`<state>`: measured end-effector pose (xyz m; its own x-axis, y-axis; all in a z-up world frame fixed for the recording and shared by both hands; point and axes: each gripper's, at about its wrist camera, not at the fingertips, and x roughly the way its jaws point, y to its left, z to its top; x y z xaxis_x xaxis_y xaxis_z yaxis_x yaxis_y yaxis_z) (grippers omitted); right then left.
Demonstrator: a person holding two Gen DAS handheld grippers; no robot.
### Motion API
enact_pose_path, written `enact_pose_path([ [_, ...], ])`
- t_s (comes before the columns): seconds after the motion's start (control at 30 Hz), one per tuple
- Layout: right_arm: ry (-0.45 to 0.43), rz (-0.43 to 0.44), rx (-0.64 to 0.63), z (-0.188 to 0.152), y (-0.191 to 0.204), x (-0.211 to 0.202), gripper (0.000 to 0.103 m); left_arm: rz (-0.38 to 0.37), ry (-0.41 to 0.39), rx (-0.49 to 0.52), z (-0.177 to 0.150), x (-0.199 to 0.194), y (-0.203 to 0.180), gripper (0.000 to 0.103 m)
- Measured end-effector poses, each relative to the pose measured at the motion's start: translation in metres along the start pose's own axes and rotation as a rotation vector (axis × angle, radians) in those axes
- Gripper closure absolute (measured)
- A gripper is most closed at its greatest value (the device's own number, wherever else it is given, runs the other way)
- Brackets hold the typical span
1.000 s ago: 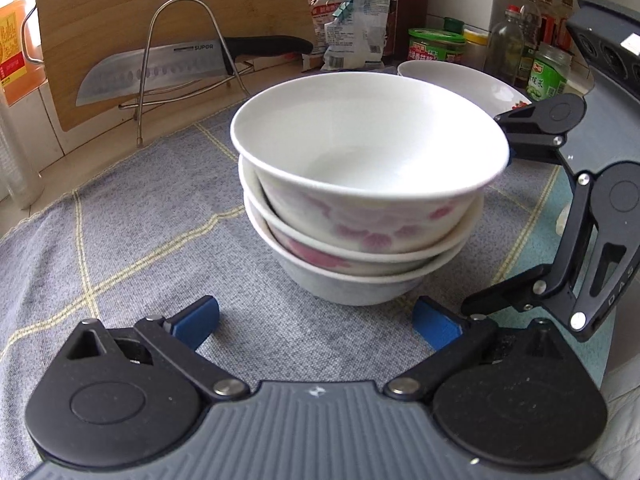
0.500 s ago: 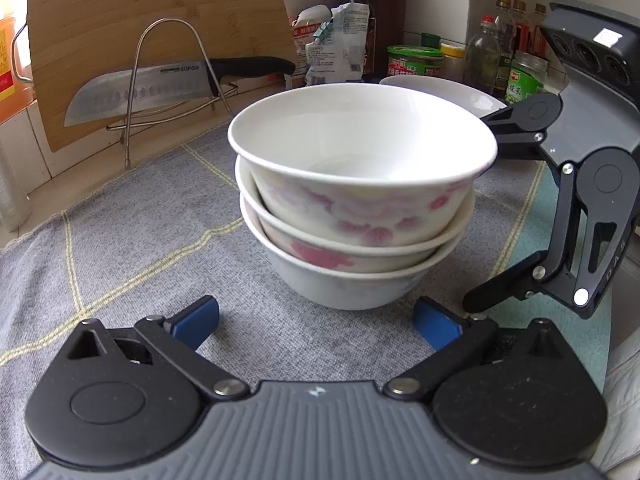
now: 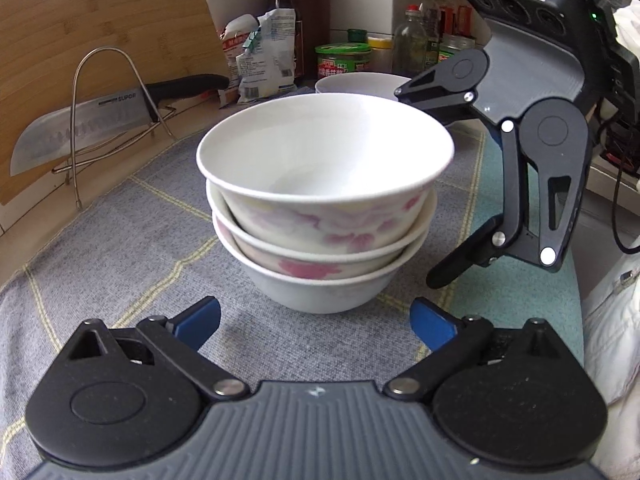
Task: Organize plates and bowls
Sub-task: 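Close the left tool on one side of the bowl stack while the right tool grips the opposite side, then lift the bowl stack with both tools and carry it over the plate stack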
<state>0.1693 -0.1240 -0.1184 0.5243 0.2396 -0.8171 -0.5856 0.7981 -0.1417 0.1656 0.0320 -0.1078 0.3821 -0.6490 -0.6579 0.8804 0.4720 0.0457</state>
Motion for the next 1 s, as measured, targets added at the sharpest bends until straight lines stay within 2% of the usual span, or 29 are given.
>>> enact_pose_path([
  [0.1,-0.023,0.015,-0.048,0.006,0.000,-0.001,0.000,0.019,-0.006,0.019,0.003,-0.002,0.001,0.009],
  [0.27,-0.056,0.044,-0.134,0.010,-0.002,-0.003,0.011,0.050,0.000,0.086,0.012,-0.005,-0.008,0.015],
  [0.4,-0.082,0.072,-0.180,0.012,0.000,-0.009,0.014,0.033,0.019,0.145,0.015,-0.004,-0.016,0.019],
  [0.6,-0.086,0.089,-0.205,0.013,-0.001,-0.010,0.018,0.031,0.021,0.128,0.015,-0.002,-0.014,0.019],
  [1.0,-0.083,0.098,-0.201,0.015,-0.003,-0.011,0.019,0.007,0.040,0.122,0.021,-0.001,-0.009,0.019],
])
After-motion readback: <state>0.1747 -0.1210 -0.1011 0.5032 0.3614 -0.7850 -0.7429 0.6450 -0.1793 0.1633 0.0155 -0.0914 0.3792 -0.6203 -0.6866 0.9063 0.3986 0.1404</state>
